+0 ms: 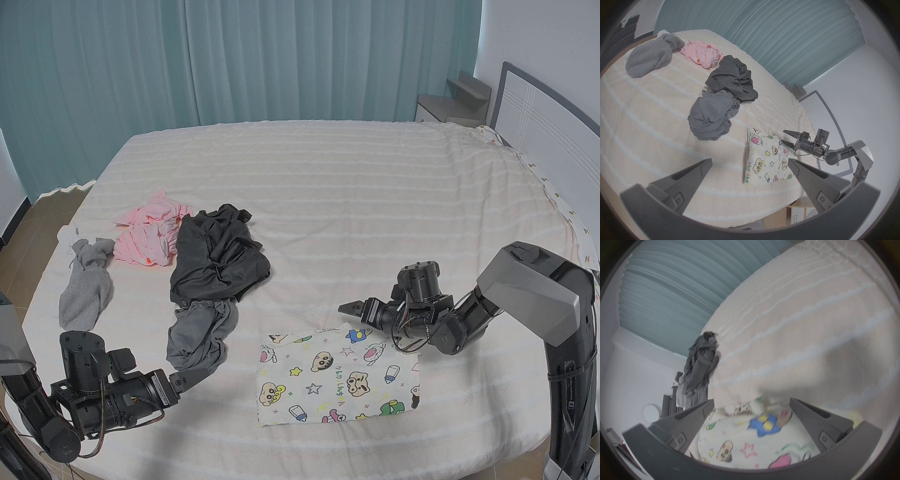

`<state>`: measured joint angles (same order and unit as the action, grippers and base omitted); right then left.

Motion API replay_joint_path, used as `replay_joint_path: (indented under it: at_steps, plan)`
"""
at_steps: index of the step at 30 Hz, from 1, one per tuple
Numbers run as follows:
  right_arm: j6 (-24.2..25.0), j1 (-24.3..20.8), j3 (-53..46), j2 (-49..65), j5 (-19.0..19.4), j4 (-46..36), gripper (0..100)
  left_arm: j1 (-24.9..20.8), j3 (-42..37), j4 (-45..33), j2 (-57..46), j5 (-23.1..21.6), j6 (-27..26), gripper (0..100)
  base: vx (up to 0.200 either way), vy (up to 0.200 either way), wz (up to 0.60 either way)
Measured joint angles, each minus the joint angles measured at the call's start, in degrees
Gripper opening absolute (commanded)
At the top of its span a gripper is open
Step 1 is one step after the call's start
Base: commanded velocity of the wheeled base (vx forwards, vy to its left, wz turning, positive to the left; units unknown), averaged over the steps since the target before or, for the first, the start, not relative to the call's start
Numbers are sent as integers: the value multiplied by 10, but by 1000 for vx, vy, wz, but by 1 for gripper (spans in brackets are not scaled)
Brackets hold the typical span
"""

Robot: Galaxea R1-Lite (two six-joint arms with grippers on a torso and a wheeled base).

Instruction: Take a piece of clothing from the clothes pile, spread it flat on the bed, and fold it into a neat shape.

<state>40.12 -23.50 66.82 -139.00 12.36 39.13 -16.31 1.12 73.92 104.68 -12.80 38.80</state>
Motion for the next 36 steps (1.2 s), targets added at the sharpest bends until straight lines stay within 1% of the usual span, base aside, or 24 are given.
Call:
replay_joint_path:
  at_steps: [4, 9, 14, 21, 27, 31, 36]
  plan:
    - [5, 4, 1, -6, -11, 39, 100, -1, -1, 0, -2, 6, 0, 100, 0, 0, 0]
    - [9, 8, -50, 8, -13, 94, 100, -1, -1, 1, -3, 10, 6, 100, 0, 0, 0]
    - [10, 8, -135, 42, -13, 144, 100, -2, -1, 0, -5, 11, 13, 100, 0, 0, 0]
    - [11, -20, -249, 69, -13, 266, 100, -5, -1, 0, -7, 12, 23, 100, 0, 0, 0]
    - [15, -33, -283, 52, -14, 284, 100, -8, -1, 0, -8, 12, 36, 100, 0, 0, 0]
    - [36, -32, -294, 42, -15, 286, 100, -8, -1, 0, -10, 12, 38, 100, 0, 0, 0]
    - [51, -24, -299, 36, -38, 294, 100, -7, -1, 0, -14, 12, 38, 100, 0, 0, 0]
